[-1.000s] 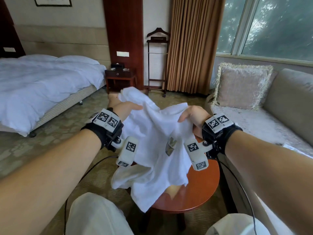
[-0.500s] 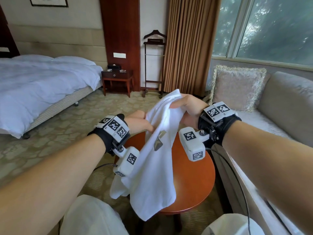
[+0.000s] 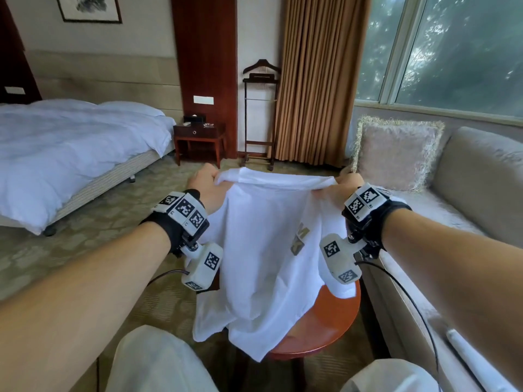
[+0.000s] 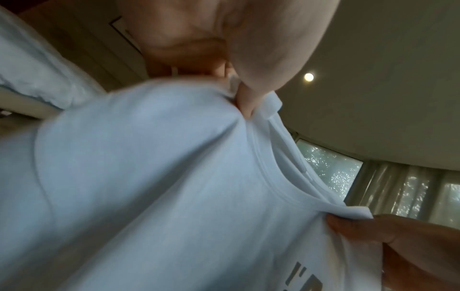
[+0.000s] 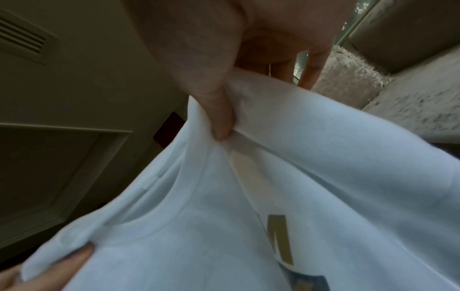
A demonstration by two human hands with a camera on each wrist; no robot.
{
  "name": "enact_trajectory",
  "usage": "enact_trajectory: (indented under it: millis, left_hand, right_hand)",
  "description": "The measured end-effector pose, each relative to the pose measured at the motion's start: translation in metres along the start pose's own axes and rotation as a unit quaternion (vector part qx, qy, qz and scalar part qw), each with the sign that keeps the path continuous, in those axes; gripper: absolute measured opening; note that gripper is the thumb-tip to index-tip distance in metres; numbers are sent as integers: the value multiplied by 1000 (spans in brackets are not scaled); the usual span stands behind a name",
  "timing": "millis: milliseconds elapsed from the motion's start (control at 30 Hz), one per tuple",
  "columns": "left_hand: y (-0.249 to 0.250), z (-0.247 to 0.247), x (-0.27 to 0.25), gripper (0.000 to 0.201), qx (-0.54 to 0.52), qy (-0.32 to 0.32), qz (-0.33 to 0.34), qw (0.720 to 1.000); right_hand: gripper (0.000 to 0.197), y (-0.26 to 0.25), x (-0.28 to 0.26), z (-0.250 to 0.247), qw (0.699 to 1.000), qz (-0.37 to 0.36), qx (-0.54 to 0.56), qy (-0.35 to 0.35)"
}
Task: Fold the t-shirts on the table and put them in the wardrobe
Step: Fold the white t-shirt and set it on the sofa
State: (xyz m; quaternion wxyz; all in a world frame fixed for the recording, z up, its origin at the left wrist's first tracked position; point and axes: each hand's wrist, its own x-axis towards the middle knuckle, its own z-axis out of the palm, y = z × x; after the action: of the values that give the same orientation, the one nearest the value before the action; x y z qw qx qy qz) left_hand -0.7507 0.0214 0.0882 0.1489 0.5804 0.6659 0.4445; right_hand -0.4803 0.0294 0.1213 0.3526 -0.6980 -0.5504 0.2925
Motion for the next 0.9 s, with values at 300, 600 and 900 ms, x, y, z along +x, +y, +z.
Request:
enact_trajectory:
  millis: [300,600,900]
  left_hand:
    - [27,-35,-23,36,62,33,51,996]
    - [100,-96,-71,54,-69,22,85,994]
    - [118,-128,-92,53,6,0,163,987]
  right_hand:
    - [27,-15,-43,-13,993,-44,109,-33]
    - [62,-52,-117,-64,967,-41,204,-150]
    - [84,-48,-124,-98,992,-103,59,-42]
